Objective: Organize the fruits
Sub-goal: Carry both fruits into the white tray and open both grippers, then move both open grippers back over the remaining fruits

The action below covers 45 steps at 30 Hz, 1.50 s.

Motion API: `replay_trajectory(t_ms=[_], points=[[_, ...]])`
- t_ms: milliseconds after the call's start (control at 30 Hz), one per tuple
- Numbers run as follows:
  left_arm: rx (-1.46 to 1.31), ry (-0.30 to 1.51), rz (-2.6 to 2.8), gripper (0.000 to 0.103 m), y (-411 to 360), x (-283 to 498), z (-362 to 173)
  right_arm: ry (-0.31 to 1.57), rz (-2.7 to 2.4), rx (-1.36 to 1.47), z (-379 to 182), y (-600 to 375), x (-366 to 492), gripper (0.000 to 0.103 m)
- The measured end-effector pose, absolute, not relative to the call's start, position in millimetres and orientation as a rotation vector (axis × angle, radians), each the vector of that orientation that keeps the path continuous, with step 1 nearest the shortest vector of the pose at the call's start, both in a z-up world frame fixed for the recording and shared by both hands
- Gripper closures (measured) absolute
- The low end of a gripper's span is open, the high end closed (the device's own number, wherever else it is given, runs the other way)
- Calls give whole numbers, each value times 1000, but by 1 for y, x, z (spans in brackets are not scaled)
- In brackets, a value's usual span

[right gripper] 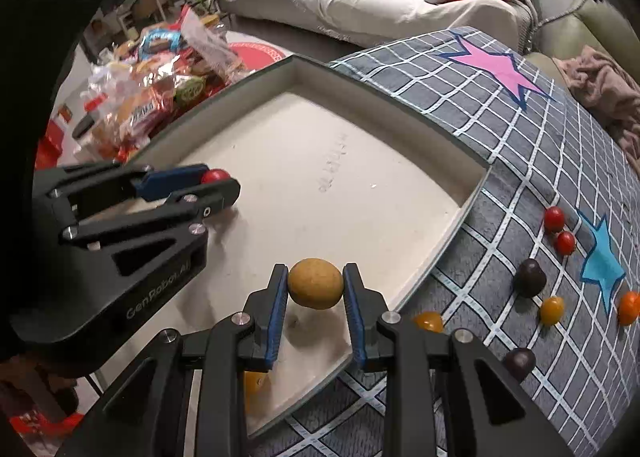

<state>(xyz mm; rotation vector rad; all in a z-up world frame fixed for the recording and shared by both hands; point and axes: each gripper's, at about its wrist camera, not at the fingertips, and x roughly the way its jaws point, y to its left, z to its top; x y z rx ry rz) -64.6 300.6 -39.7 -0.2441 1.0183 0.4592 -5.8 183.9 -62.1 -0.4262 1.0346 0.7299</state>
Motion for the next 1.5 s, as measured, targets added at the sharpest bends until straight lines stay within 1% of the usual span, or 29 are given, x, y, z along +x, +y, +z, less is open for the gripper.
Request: replay_trajectory(t_ms=[67, 100, 133, 167, 200, 233, 267, 300, 333, 367, 433, 500, 733, 1033, 1267, 1500], points=[[-242, 1026, 464, 79, 301, -64, -42, 1033, 734, -441, -64, 185, -8, 71], [-240, 1027, 465, 79, 301, -65, -42, 1030, 734, -442, -63, 185, -9, 61], [-237, 1029, 465, 79, 301, -65, -42, 1024, 735, -440, -62, 185, -10, 47], [-237, 1031, 463, 79, 301, -65, -42, 1014, 746, -432, -59, 184, -11, 41], [-238, 1034, 459, 79, 300, -65, -42, 1003, 745, -429, -55, 183, -13, 31], [-242, 1035, 456, 71, 301, -66, -41, 986, 736, -440, -52, 183, -15, 28], [-248, 1029, 463, 53, 302, -67, -41, 975, 725, -461, -50, 183, -17, 27], [-252, 1012, 485, 39, 304, -70, -37, 960, 716, -480, -47, 182, -19, 24], [-256, 994, 498, 19, 305, -72, -34, 952, 719, -476, -45, 180, -21, 23], [-263, 960, 507, 18, 305, -77, -29, 948, 717, -468, -42, 177, -22, 22], [-265, 956, 496, 18, 303, -79, -26, 936, 691, -449, -35, 168, -23, 17], [-251, 958, 492, 18, 298, -82, -22, 938, 656, -427, -31, 157, -23, 14], [-233, 947, 452, 18, 270, -91, -11, 999, 569, -298, -30, 97, -22, 13], [-171, 942, 335, 18, 206, -91, 0, 1042, 429, -177, -42, 12, -26, 13], [-106, 966, 264, 18, 162, -81, -4, 1058, 379, -147, -55, -18, -25, 13], [-65, 976, 234, 18, 138, -71, -14, 1037, 384, -165, -63, -19, -20, 13]])
